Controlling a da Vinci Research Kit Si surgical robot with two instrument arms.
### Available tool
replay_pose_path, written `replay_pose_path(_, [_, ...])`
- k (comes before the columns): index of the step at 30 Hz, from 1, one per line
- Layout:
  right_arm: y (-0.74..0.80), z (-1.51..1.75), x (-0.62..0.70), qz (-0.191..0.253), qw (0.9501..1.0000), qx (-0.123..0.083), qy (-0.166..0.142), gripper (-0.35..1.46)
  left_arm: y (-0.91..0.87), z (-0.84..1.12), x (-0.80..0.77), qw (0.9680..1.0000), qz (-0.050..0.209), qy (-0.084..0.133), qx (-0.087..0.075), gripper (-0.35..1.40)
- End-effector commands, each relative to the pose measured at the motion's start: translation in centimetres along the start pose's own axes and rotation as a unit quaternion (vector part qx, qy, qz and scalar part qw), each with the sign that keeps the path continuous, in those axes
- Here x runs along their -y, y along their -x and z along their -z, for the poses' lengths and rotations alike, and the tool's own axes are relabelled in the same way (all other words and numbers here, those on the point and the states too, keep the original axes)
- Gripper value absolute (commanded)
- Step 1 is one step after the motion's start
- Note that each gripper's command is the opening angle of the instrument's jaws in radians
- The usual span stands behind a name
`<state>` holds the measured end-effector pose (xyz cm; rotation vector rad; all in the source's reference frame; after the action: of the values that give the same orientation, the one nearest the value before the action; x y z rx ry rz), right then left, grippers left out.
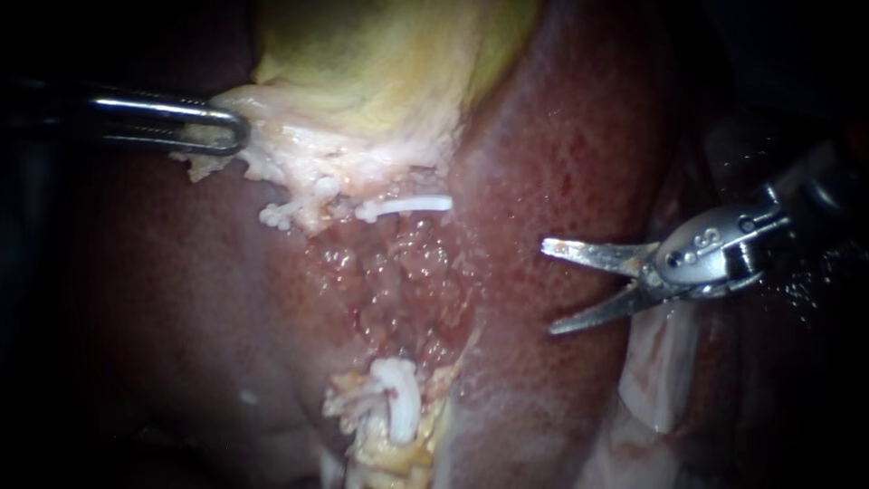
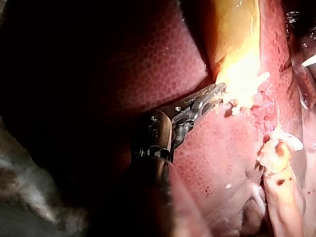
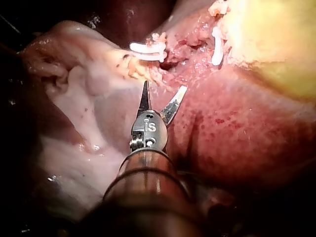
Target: Go back from the cut right tube
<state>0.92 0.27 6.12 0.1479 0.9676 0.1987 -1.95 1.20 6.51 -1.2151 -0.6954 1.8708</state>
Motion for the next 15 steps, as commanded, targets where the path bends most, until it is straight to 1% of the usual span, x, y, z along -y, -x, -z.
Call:
replay_pose_path(1, [0.0,0.0,0.0,0.0,1.0,0.0,0.0,1.45,0.04,-0.06,0.01,1.0,-0.001,-0.003,-0.001,-0.35])
replay_pose_path(3, [0.0,0.0,0.0,0.0,1.0,0.0,0.0,1.45,0.09,-0.16,0.03,1.0,0.0,-0.006,-0.002,-0.35])
replay_pose_path(6, [0.0,0.0,0.0,0.0,1.0,0.0,0.0,1.45,0.17,-0.3,0.08,1.0,0.0,-0.001,-0.002,-0.35])
replay_pose_path(10, [0.0,0.0,0.0,0.0,1.0,0.0,0.0,1.45,0.29,-0.45,0.11,1.0,-0.002,0.003,0.004,-0.35])
replay_pose_path(15, [0.0,0.0,0.0,0.0,1.0,0.0,0.0,1.45,0.31,-0.48,0.11,1.0,-0.002,0.006,0.007,-0.35])
